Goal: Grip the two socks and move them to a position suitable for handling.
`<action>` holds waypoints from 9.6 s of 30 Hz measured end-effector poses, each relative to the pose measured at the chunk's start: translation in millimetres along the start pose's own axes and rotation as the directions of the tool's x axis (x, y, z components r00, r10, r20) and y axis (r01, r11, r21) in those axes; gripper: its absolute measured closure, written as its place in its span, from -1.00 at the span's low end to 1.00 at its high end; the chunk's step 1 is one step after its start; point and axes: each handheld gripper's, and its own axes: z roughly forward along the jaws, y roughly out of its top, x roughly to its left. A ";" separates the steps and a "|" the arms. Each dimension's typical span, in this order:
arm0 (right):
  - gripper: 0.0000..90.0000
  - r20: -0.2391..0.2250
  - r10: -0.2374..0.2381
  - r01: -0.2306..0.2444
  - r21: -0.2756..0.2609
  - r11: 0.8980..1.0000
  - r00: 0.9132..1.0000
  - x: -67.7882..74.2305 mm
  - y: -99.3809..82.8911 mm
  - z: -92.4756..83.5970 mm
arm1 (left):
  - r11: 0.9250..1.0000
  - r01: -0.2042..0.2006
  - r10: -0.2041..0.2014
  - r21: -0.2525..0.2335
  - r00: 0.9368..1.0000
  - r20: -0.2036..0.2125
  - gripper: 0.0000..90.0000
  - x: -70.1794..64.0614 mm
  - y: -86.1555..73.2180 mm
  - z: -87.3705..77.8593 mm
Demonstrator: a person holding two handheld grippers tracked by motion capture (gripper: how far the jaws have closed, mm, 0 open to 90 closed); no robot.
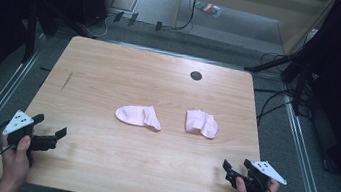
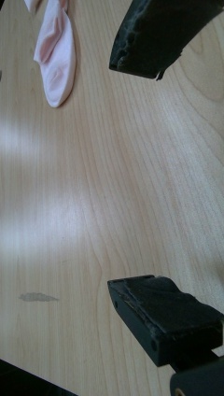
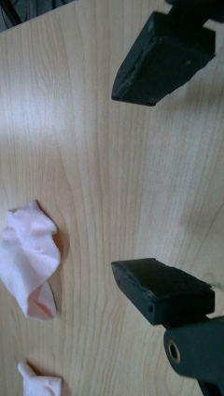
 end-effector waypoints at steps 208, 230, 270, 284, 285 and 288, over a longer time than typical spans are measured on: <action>0.77 -0.153 -0.283 0.301 0.115 0.947 0.947 226.0 1.5 82.9 | 0.983 -0.054 -0.002 0.173 0.952 0.307 -1.00 -135.2 19.9 53.8; 0.89 -0.341 -0.159 0.184 0.042 0.982 0.926 249.4 50.7 29.5 | 0.929 -0.246 0.213 0.277 0.967 0.142 -1.00 -214.5 1.0 63.8; 0.33 -0.214 -0.055 0.083 0.122 0.989 0.975 168.2 21.5 63.6 | 0.981 -0.043 -0.009 0.190 0.964 0.265 0.17 -141.4 19.7 63.9; 0.92 -0.147 -0.157 0.178 0.145 0.973 0.977 179.3 9.1 72.8 | 0.964 -0.048 -0.023 0.261 0.964 0.263 1.00 -143.3 16.5 74.9; 0.92 -0.147 -0.157 0.178 0.145 0.973 0.977 179.3 9.1 72.8 | 0.965 -0.055 -0.016 0.258 0.964 0.265 1.00 -142.1 17.1 72.2; 0.93 -0.182 -0.121 0.149 0.144 0.978 0.976 174.4 13.2 64.9 | 0.971 -0.036 -0.033 0.237 0.958 0.284 1.00 -135.9 18.7 59.4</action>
